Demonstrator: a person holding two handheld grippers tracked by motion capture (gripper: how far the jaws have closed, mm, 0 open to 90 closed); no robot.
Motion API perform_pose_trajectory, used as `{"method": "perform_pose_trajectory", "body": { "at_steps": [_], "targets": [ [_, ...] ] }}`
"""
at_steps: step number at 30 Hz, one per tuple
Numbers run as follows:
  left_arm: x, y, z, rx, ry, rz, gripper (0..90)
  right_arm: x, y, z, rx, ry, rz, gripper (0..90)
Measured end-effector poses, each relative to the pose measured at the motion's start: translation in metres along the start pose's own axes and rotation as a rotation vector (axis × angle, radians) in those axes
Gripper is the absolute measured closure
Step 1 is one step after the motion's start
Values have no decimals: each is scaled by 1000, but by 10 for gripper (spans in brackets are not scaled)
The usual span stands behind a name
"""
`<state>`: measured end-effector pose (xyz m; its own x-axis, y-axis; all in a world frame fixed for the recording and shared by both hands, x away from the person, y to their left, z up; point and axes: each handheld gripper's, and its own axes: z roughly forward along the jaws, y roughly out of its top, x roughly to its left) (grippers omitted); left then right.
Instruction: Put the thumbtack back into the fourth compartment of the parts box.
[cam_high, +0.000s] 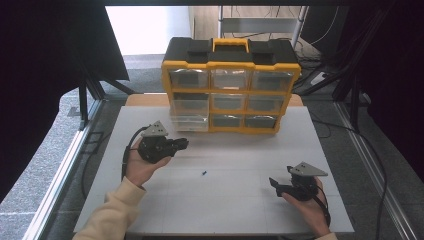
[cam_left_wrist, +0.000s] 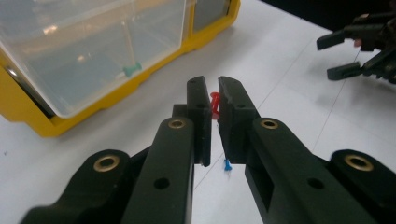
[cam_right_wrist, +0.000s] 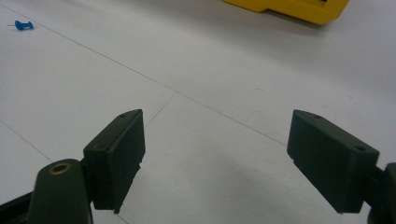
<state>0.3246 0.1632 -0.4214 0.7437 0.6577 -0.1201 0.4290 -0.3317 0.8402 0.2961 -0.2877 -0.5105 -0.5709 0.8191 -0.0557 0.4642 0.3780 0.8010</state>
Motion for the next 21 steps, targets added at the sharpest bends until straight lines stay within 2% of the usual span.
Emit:
{"method": "perform_pose_trajectory", "body": {
  "at_steps": [21],
  "targets": [
    [-4,40,-15,-73,22,44,828,-1,0,-1,-5,3,7,194]
  ]
}}
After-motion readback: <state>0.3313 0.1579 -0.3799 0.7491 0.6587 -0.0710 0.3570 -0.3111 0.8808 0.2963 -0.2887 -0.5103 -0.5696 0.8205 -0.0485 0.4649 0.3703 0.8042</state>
